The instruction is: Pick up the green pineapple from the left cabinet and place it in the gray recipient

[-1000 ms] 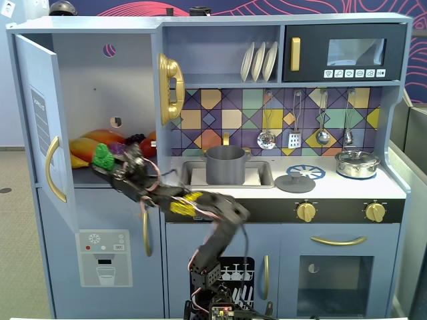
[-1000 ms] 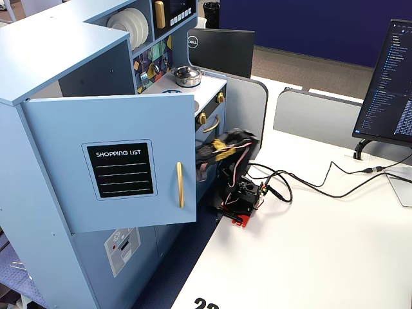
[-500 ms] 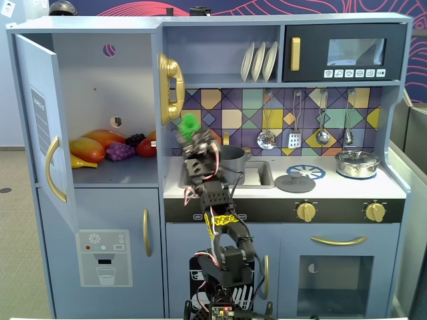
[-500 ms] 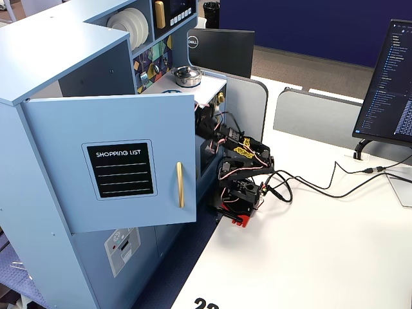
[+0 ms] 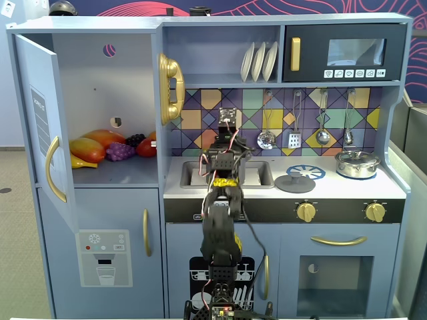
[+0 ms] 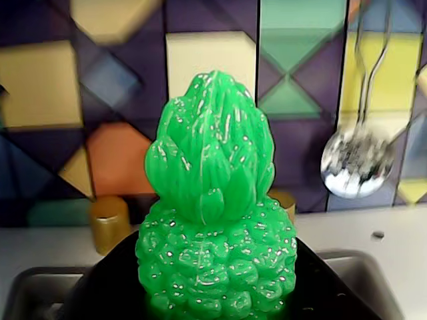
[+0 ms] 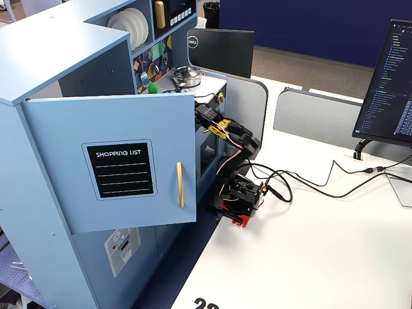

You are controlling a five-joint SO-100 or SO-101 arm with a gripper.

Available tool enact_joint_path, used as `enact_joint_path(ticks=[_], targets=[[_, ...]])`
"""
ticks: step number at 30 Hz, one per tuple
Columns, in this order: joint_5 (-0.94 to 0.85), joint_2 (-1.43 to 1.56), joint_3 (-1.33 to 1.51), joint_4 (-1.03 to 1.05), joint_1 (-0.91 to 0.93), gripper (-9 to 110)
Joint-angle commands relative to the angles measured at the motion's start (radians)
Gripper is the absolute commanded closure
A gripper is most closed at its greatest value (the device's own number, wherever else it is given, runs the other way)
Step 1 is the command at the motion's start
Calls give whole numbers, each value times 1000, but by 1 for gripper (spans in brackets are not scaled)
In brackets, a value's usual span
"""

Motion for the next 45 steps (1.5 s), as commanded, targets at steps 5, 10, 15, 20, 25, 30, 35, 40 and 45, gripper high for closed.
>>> enact_joint_path(ticks=[5, 10, 15, 20, 25, 30, 35, 40, 45], targets=[[78, -67, -147, -18, 25, 69], [71, -3, -143, 23, 26, 70], [60, 313, 2, 247, -25, 73], [43, 736, 209, 673, -41, 73], [118, 905, 425, 980, 2, 74], [235, 960, 795, 962, 17, 75], [130, 994, 1170, 755, 3, 80], [147, 1009, 1230, 937, -55, 89], [-37, 1075, 1230, 1261, -54, 88]])
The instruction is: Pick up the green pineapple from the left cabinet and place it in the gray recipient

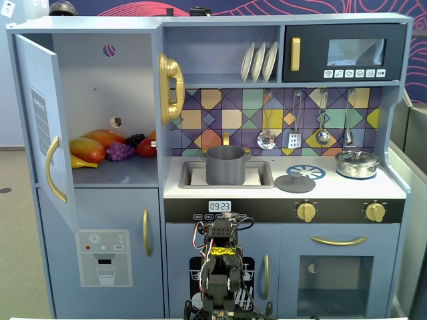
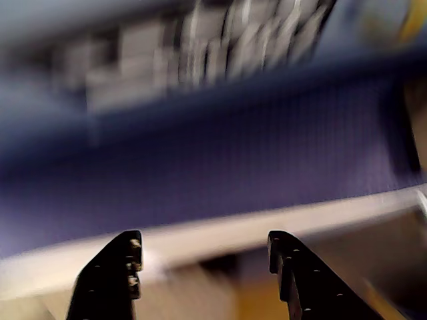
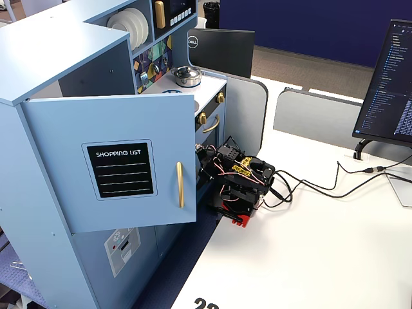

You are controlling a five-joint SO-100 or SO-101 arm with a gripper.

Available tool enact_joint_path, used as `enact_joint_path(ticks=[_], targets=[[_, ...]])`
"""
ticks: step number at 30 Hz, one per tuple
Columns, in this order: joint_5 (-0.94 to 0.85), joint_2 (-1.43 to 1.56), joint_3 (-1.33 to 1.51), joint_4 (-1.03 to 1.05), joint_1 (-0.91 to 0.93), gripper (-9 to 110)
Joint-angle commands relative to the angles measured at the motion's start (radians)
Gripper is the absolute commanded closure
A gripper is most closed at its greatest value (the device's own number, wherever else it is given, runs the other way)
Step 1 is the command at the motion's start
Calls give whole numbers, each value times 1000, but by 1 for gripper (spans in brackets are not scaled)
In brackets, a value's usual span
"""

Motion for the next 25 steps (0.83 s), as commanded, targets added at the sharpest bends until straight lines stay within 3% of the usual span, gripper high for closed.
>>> enact_joint_path(ticks=[1, 2, 25], targets=[[-17, 18, -6, 213, -15, 88], [43, 18, -6, 218, -15, 88], [43, 18, -6, 216, -21, 88]])
